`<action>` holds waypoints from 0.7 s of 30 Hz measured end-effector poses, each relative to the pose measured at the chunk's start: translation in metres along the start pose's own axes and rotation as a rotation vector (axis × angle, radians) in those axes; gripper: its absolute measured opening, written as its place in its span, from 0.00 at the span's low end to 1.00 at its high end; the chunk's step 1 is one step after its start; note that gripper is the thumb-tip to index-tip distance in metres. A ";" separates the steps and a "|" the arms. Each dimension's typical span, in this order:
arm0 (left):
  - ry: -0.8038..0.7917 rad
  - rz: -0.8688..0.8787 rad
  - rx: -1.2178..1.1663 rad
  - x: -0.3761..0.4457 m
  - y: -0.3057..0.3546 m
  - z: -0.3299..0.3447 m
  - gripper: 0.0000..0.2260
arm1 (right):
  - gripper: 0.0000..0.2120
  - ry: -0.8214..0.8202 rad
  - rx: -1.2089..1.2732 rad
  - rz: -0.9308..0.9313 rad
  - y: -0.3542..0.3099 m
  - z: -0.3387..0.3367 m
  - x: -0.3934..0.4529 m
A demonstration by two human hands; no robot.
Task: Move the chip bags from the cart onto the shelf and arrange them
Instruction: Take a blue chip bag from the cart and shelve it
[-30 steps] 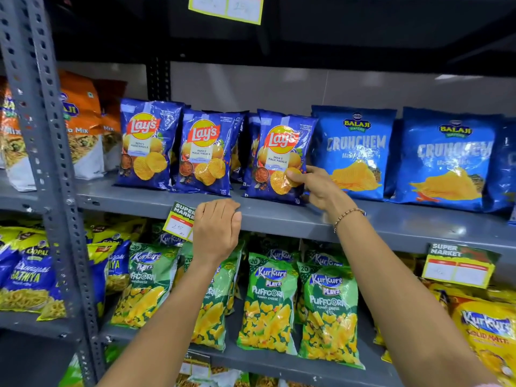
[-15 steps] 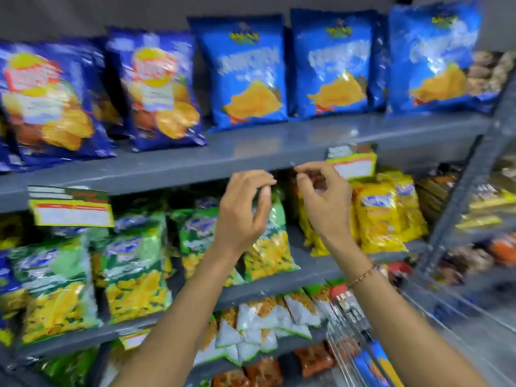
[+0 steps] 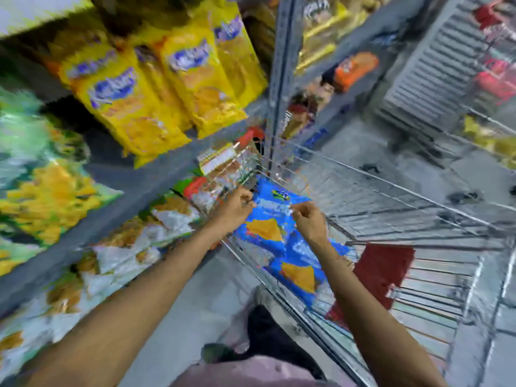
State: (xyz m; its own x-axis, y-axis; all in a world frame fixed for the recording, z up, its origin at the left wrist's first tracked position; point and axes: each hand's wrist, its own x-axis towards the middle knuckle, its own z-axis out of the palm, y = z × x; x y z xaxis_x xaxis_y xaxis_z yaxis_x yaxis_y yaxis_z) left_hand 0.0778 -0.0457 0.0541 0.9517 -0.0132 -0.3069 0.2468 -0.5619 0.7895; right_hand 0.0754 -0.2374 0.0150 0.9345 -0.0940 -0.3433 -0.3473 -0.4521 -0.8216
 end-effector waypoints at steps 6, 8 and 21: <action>-0.243 -0.248 0.075 0.073 -0.060 0.052 0.10 | 0.18 -0.174 0.035 0.347 0.073 0.008 0.051; -0.250 -0.361 0.126 0.097 -0.084 0.064 0.12 | 0.21 -0.188 0.095 0.372 0.094 0.022 0.068; -0.150 -0.555 0.082 0.171 -0.165 0.114 0.14 | 0.31 0.027 0.335 0.615 0.161 0.099 0.132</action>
State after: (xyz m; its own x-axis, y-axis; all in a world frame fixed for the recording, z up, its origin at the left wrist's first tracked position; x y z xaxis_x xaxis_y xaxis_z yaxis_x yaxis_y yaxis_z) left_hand 0.1793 -0.0491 -0.1894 0.6457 0.1880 -0.7401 0.6810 -0.5803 0.4467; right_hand 0.1350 -0.2348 -0.2070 0.5605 -0.2691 -0.7832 -0.8152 -0.0128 -0.5790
